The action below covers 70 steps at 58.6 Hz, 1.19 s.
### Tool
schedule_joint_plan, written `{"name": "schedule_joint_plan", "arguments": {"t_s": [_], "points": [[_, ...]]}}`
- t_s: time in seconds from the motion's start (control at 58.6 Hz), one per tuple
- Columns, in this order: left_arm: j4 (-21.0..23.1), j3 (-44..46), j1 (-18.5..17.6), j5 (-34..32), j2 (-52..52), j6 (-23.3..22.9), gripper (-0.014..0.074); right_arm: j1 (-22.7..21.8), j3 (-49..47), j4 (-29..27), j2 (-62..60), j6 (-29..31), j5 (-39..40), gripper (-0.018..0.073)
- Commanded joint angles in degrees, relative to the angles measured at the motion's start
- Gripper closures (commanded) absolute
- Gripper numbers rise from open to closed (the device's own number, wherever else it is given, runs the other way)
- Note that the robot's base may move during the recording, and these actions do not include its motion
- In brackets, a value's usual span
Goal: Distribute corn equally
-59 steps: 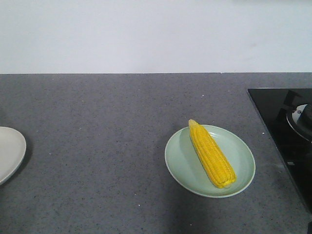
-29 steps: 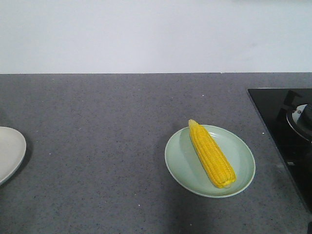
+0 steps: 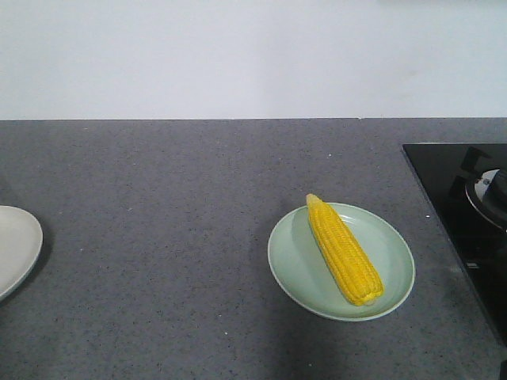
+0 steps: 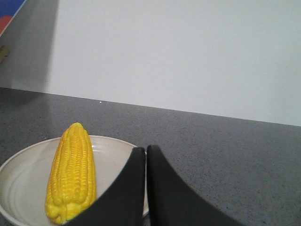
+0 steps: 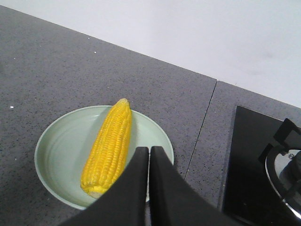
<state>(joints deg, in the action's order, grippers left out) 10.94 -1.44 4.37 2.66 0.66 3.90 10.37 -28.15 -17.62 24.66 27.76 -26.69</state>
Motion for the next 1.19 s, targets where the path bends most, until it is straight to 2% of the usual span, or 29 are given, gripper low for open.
{"name": "schedule_joint_plan", "arguments": {"t_s": [0.0, 0.136, 0.29, 0.477, 0.631, 0.87, 0.989, 1.176], "points": [[0.12, -0.57, -0.38, -4.00, 0.86, -0.49, 0.0603, -0.36, -1.33, -0.73, 0.40, 0.25, 4.32, 0.0565], [0.12, -0.57, -0.38, -4.00, 0.86, -0.49, 0.0603, -0.36, 0.92, -0.61, 0.35, 0.30, 5.87, 0.0565], [0.12, -0.57, -0.38, -4.00, 0.86, -0.49, 0.0603, -0.36, 7.68, -0.97, -1.18, -0.49, 10.65, 0.0565], [0.12, -0.57, -0.38, -4.00, 0.86, -0.49, 0.0603, -0.36, 17.55, -0.91, -7.48, -5.77, 20.42, 0.0565], [0.12, -0.57, -0.38, -4.00, 0.86, -0.49, 0.0603, -0.49, 25.06, -0.65, -13.95, -7.24, 27.34, 0.0565], [0.12, -0.57, -0.38, -4.00, 0.86, -0.49, 0.0603, -4.83, 30.40, -0.34, -19.86, -9.18, 29.01, 0.0565], [0.12, -0.57, -0.38, -4.00, 0.86, -0.49, 0.0603, -7.37, 30.40, 3.29, -21.85, -11.41, 27.85, 0.0565], [0.12, -0.57, -0.38, -4.00, 0.86, -0.49, 0.0603, -9.23, 30.40, 14.38, -25.90, -19.57, 27.97, 0.0565]]}}
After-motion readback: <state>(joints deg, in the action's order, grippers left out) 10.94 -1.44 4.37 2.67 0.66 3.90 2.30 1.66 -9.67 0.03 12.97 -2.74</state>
